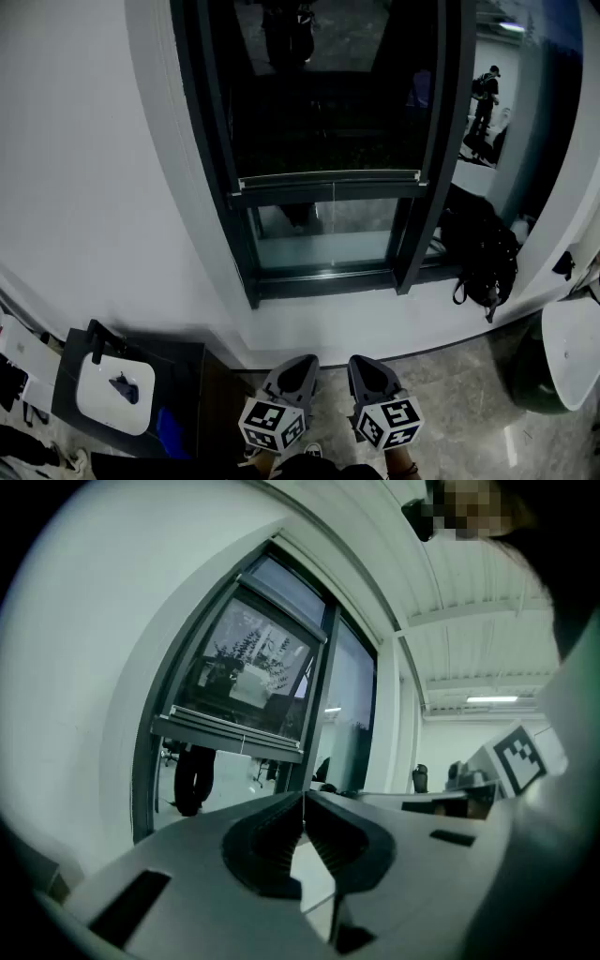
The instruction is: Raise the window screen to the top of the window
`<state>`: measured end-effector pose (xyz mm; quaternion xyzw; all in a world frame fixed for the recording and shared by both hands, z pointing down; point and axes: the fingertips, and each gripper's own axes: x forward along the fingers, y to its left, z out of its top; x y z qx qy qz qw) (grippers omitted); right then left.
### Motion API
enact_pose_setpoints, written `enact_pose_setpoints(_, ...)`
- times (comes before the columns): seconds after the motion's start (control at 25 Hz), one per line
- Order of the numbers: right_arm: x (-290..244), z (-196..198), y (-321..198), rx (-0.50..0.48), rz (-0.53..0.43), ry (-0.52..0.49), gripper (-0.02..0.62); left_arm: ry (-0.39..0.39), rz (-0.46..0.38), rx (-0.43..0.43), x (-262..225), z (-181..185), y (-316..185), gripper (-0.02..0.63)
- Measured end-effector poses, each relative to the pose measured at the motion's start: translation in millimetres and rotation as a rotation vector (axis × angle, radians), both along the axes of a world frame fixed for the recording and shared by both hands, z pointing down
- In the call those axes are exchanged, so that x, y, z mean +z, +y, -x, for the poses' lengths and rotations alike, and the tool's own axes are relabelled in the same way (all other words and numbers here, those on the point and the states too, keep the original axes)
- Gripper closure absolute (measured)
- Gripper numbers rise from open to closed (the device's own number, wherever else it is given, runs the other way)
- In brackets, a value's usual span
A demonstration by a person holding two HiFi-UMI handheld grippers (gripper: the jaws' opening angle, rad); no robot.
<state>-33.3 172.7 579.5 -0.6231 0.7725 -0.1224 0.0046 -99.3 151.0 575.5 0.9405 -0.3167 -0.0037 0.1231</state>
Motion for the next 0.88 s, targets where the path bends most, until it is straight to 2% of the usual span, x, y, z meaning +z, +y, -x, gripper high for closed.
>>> enact_pose_setpoints(0.48, 14, -15, -93, 0.001, 0.033, -0.002, 0.586, -0.014, 0.053, 0.007, 23, -15, -93, 0.6)
enact_pose_setpoints(0.72, 19, -33, -160, -0.055, 0.027, -0.016, 0.586, -0.029, 0.051, -0.068, 29, -24, -155, 0.6)
enact_pose_setpoints(0.88, 12, -58, -218, -0.115, 0.017, -0.023, 0.586, -0.027, 0.043, -0.129, 22, -43, -208, 0.6)
